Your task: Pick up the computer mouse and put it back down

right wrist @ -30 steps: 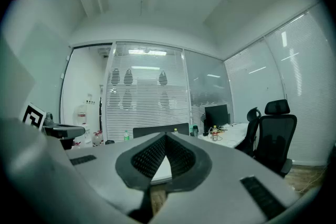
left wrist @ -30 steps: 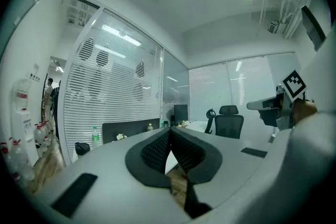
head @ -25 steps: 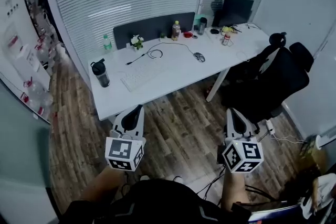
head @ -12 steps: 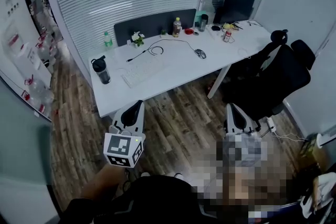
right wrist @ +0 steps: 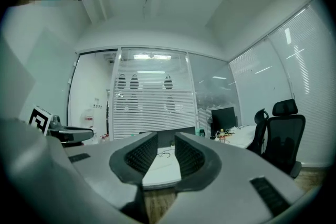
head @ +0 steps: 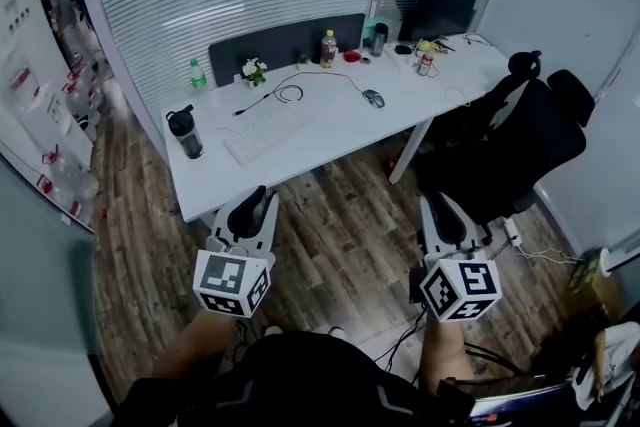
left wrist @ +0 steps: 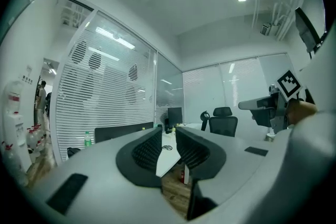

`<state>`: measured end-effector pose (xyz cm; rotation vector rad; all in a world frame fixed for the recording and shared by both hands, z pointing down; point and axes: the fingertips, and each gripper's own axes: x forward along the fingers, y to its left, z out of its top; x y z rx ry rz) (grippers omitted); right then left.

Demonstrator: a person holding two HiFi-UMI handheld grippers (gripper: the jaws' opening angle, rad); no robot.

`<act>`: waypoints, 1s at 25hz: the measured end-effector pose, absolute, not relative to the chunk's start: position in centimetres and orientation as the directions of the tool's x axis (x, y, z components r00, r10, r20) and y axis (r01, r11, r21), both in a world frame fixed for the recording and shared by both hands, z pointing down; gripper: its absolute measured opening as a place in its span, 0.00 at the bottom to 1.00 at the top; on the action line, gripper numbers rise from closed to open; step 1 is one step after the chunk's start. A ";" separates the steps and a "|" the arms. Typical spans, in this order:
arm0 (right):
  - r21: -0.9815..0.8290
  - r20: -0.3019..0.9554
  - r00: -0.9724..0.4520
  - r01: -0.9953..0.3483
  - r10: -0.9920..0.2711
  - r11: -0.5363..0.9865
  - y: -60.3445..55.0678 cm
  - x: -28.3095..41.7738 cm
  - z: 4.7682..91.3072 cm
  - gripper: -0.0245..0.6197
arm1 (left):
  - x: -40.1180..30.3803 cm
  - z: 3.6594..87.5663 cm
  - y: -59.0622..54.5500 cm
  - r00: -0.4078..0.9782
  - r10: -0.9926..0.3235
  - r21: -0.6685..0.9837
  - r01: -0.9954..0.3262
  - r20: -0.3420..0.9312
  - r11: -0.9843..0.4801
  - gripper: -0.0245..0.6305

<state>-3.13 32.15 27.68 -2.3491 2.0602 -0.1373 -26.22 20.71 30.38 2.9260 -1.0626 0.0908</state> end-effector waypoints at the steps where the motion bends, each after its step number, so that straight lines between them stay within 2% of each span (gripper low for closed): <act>1: -0.069 0.047 0.111 -0.991 -0.993 -0.114 32.2 -3.2 27.5 0.23 | -25.9 30.4 20.9 0.773 -0.631 0.011 -0.633 0.065 -0.774 0.21; 4: -0.071 0.032 0.084 -0.994 -0.996 -0.086 32.4 -3.1 27.3 0.34 | -24.9 30.6 21.3 0.790 -0.609 0.014 -0.611 0.070 -0.792 0.42; 5: -0.071 0.035 0.080 -0.994 -0.996 -0.083 32.4 -2.9 27.4 0.41 | -24.6 30.7 21.4 0.795 -0.603 0.014 -0.605 0.068 -0.796 0.48; 6: -0.072 0.037 0.079 -0.994 -0.996 -0.082 32.4 -2.7 27.5 0.48 | -24.2 30.6 21.6 0.801 -0.595 0.015 -0.597 0.064 -0.802 0.50; 9: -0.070 0.036 0.087 -0.994 -0.996 -0.089 32.6 -1.8 27.7 0.59 | -22.9 30.4 22.2 0.821 -0.569 0.005 -0.569 0.047 -0.822 0.56; 15: -0.073 0.029 0.090 -0.993 -0.996 -0.092 33.0 0.5 27.7 0.68 | -20.4 30.1 22.7 0.831 -0.555 -0.004 -0.555 0.038 -0.832 0.59; 25: -0.049 0.043 0.010 -0.999 -0.999 -0.012 32.8 4.6 28.5 0.69 | -15.5 30.8 23.2 0.793 -0.607 -0.041 -0.606 0.057 -0.795 0.59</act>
